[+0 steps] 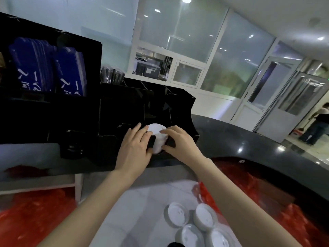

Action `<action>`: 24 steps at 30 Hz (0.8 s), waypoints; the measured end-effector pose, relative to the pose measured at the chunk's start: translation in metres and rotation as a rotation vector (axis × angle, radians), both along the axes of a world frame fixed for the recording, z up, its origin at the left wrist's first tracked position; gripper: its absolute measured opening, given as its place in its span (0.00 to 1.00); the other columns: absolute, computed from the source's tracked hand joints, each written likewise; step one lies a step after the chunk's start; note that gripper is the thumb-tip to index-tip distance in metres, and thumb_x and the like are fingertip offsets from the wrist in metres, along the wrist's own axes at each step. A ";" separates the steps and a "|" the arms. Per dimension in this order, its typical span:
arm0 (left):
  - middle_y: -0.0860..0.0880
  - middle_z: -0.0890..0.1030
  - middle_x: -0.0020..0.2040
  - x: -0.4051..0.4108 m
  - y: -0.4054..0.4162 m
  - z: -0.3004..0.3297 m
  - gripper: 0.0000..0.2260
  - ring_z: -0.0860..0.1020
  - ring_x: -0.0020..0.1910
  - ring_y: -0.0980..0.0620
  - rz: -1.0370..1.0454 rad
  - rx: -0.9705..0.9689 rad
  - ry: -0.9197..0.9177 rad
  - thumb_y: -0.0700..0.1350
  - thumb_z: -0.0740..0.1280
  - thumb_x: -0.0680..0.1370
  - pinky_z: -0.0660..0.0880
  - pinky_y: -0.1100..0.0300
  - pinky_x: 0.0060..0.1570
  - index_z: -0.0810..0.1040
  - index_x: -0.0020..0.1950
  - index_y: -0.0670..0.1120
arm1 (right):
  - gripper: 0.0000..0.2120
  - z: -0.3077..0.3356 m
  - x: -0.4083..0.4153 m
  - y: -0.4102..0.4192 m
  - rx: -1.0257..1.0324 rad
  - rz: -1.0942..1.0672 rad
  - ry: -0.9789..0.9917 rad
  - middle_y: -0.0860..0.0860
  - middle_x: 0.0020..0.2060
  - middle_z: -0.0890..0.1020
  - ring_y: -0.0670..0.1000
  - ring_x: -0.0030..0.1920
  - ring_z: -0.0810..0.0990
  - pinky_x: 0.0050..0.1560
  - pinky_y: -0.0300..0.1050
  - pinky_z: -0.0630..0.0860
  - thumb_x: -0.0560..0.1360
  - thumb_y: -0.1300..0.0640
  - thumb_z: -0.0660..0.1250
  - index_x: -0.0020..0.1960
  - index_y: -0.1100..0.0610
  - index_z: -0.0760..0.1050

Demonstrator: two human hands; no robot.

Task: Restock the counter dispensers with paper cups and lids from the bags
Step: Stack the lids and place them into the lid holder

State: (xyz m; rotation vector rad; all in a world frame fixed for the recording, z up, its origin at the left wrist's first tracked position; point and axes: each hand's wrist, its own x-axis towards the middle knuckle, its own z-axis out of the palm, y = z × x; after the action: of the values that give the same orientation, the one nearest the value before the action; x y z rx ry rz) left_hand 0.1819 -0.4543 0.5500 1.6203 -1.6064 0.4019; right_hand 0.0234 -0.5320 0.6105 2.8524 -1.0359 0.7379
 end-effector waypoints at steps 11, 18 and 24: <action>0.54 0.77 0.48 -0.111 0.011 -0.133 0.06 0.77 0.48 0.54 -0.187 0.431 0.509 0.43 0.69 0.75 0.75 0.55 0.51 0.79 0.52 0.48 | 0.15 -0.146 -0.169 0.029 0.442 -0.214 0.249 0.47 0.53 0.81 0.49 0.55 0.78 0.57 0.44 0.74 0.72 0.53 0.71 0.58 0.49 0.79; 0.46 0.70 0.65 -0.158 -0.024 -0.195 0.23 0.67 0.66 0.45 0.024 0.853 0.458 0.52 0.69 0.76 0.68 0.56 0.62 0.71 0.69 0.46 | 0.22 -0.216 -0.173 0.025 0.371 -0.025 0.518 0.50 0.43 0.81 0.53 0.44 0.80 0.42 0.44 0.77 0.59 0.59 0.78 0.52 0.51 0.82; 0.49 0.70 0.57 -0.164 -0.031 -0.213 0.11 0.74 0.57 0.46 0.132 0.908 0.492 0.47 0.70 0.74 0.73 0.54 0.54 0.76 0.56 0.49 | 0.15 -0.234 -0.161 0.015 0.137 0.075 0.566 0.46 0.29 0.74 0.49 0.30 0.76 0.30 0.37 0.68 0.46 0.55 0.78 0.30 0.48 0.77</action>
State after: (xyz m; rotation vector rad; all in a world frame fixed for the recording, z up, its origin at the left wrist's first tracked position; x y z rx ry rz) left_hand 0.0178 -0.4848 0.3365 2.2452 -1.3512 -0.7317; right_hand -0.1380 -0.5172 0.3767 2.9363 -0.9152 -0.1561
